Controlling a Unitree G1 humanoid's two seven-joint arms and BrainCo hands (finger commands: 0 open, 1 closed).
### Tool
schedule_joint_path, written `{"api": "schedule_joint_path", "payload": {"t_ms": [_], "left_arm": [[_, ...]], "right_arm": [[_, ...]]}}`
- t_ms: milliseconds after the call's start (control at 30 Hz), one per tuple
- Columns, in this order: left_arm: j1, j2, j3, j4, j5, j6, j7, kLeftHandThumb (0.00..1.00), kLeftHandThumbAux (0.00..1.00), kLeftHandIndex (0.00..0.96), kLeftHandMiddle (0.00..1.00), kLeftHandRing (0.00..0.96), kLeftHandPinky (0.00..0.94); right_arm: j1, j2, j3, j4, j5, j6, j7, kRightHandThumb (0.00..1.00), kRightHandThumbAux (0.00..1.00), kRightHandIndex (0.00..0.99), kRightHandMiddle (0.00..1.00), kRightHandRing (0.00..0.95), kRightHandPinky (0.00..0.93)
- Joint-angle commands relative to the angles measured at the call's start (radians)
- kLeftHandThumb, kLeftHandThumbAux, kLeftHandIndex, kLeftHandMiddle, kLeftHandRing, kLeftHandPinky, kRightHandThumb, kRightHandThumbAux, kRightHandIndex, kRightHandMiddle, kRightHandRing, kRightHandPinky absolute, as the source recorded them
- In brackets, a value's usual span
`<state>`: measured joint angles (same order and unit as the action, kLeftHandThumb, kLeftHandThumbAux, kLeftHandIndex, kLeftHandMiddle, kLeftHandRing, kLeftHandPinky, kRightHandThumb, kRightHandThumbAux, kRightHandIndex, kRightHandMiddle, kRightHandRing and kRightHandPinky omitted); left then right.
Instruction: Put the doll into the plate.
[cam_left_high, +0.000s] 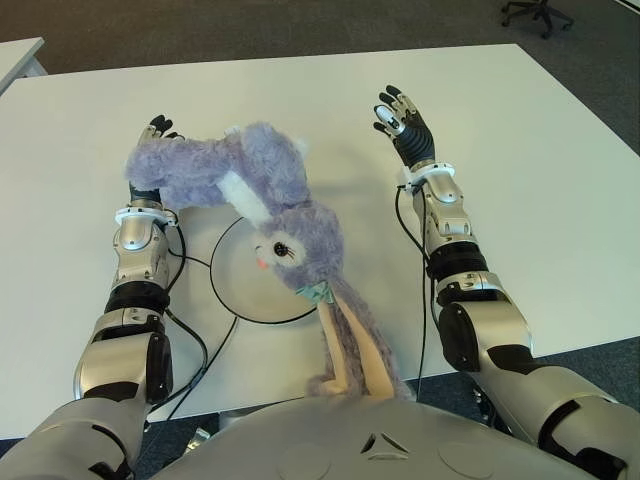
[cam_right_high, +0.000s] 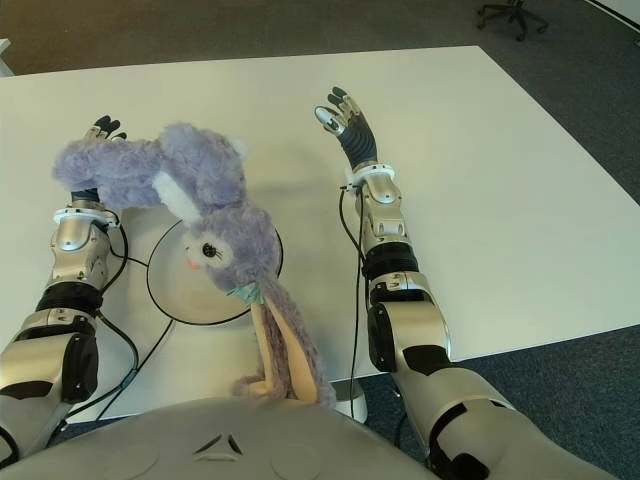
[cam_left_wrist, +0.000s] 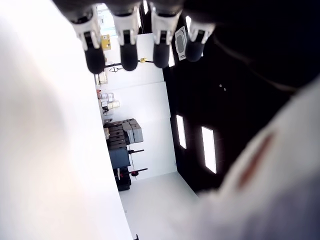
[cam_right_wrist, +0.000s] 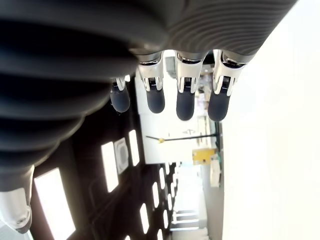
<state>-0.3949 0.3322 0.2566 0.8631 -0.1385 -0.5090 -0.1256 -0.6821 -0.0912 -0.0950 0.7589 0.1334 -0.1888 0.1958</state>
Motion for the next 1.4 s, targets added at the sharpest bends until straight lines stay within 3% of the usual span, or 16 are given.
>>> {"api": "schedule_joint_path", "payload": {"t_ms": [33, 400, 767, 1133, 1400], "left_arm": [[0.091, -0.048, -0.010, 0.062, 0.005, 0.001, -0.015, 0.000, 0.446, 0.058, 0.097, 0.100, 0.138], [0.093, -0.053, -0.011, 0.063, 0.008, -0.006, -0.009, 0.000, 0.451, 0.063, 0.101, 0.103, 0.141], [0.094, -0.055, -0.015, 0.065, 0.012, -0.012, -0.008, 0.000, 0.445, 0.044, 0.095, 0.101, 0.144], [0.093, -0.062, -0.024, 0.078, 0.024, -0.022, 0.002, 0.000, 0.429, 0.000, 0.087, 0.101, 0.107], [0.090, -0.063, -0.033, 0.086, 0.035, -0.031, 0.005, 0.000, 0.420, 0.000, 0.085, 0.092, 0.094]], "right_arm": [[-0.003, 0.005, -0.002, 0.052, -0.011, -0.025, 0.005, 0.047, 0.571, 0.067, 0.099, 0.113, 0.151], [-0.023, 0.009, -0.008, 0.129, -0.016, -0.075, 0.006, 0.028, 0.563, 0.071, 0.089, 0.100, 0.133], [-0.097, 0.005, -0.030, 0.308, -0.016, -0.145, 0.009, 0.017, 0.563, 0.075, 0.099, 0.117, 0.164], [-0.125, 0.026, -0.053, 0.408, -0.016, -0.207, 0.007, 0.008, 0.583, 0.043, 0.053, 0.054, 0.063], [-0.135, 0.043, -0.067, 0.445, -0.014, -0.230, 0.006, 0.016, 0.593, 0.042, 0.029, 0.026, 0.053]]}}
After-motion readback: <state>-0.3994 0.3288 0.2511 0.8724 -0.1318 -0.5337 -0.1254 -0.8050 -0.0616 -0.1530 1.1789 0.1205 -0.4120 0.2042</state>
